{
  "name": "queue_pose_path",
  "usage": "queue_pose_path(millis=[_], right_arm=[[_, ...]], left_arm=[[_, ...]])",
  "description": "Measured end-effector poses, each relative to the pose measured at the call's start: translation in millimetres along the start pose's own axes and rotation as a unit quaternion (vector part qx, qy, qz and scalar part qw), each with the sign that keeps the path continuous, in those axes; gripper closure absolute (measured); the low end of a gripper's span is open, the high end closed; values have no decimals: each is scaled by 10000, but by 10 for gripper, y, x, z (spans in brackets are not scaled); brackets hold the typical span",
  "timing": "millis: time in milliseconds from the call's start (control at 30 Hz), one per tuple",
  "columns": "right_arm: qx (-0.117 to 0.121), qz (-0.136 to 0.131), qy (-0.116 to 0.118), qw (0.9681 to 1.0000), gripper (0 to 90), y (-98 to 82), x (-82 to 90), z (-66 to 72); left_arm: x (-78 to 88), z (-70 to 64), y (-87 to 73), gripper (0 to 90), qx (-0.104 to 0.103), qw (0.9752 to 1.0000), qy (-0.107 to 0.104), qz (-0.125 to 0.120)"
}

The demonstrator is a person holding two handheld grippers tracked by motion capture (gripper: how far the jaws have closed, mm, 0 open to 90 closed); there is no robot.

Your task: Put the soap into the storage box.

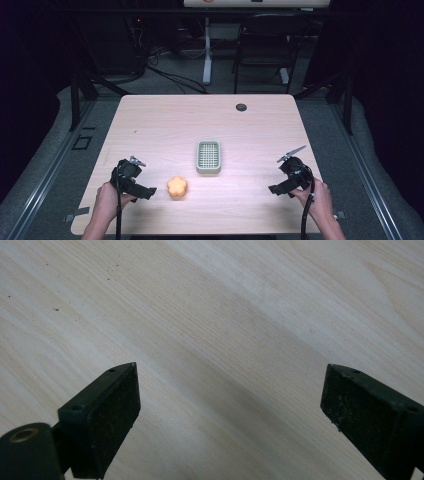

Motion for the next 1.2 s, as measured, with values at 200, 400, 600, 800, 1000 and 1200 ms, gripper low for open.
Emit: queue_pose_path(millis=[200, 400, 600, 800, 1000, 1200], right_arm=[[-31, -57, -2, 10000, 88, 1, 0, 16], [-43, -63, -1, 10000, 89, -9, 0, 17], [85, 44, 0, 10000, 93, -11, 15, 25], [54, 25, 51, 10000, 95, -9, -3, 42], [90, 60, 60, 9999, 98, -8, 3, 39], [111, 65, 116, 9999, 101, -2, -7, 59]], left_arm=[[-16, -59, 31, 1, -67, 9999, -79, 56], [-35, -134, 72, 0, -181, 9996, -179, 125], [-58, -257, 114, 0, -349, 9988, -296, 172], [-119, -386, 170, 0, -547, 9975, -369, 256], [-199, -526, 293, 0, -725, 9957, -530, 217], [-250, -568, 337, 1, -808, 9946, -612, 237]])
Point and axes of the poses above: each handheld gripper's, and its own axes: x roughly backward along the jaws, y roughly out of its top, z roughly to its left, the point moved 6 cm from there along -x, roughly forward along the jaws, and after that the axes turned 4 degrees about -z, right-handed, at the moved point
